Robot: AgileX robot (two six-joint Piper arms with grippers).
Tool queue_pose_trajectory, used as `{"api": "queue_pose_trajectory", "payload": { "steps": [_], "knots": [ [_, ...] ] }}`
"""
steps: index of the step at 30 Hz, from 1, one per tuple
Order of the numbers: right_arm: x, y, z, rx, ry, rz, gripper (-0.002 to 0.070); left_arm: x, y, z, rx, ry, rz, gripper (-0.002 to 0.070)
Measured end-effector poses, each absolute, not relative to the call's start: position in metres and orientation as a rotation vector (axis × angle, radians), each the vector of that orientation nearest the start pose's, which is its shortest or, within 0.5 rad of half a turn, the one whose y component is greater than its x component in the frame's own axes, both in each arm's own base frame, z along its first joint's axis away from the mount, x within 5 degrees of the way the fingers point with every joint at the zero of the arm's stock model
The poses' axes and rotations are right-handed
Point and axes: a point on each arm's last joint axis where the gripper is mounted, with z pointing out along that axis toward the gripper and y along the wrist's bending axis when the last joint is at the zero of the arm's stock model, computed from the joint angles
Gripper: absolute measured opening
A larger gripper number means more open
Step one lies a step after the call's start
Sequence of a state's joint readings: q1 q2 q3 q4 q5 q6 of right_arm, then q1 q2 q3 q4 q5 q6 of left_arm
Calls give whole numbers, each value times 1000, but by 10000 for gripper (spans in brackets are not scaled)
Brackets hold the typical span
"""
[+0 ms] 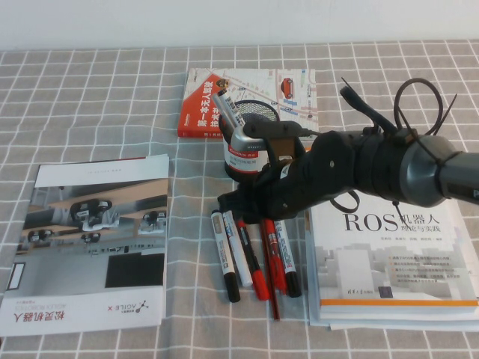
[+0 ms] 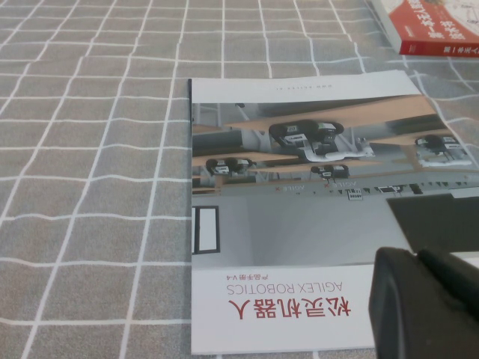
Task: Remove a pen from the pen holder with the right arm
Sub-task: 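Take a marker out of the pen holder and lay it on the table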
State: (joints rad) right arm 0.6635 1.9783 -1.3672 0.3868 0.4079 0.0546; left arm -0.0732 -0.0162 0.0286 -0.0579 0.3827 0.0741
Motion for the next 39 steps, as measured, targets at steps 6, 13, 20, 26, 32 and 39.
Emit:
{"api": "queue_pose_trajectory", "payload": {
  "steps": [6,13,20,26,32,39],
  "knots": [
    [325,270,209,-411,2505,622,257,52,-6,170,103,1876,-57,-3],
    [272,233,286,-525,2325,600,62,52,-6,170,103,1876,-57,-3],
    [210,184,337,-597,2251,584,-7,52,-6,170,103,1876,-57,-3],
    [171,152,344,-626,2239,569,-11,52,-6,170,103,1876,-57,-3],
    [144,130,331,-654,2280,542,-12,52,-6,170,103,1876,-57,-3],
    [133,119,323,-716,2374,464,-12,52,-6,170,103,1876,-57,-3]
  ]
}}
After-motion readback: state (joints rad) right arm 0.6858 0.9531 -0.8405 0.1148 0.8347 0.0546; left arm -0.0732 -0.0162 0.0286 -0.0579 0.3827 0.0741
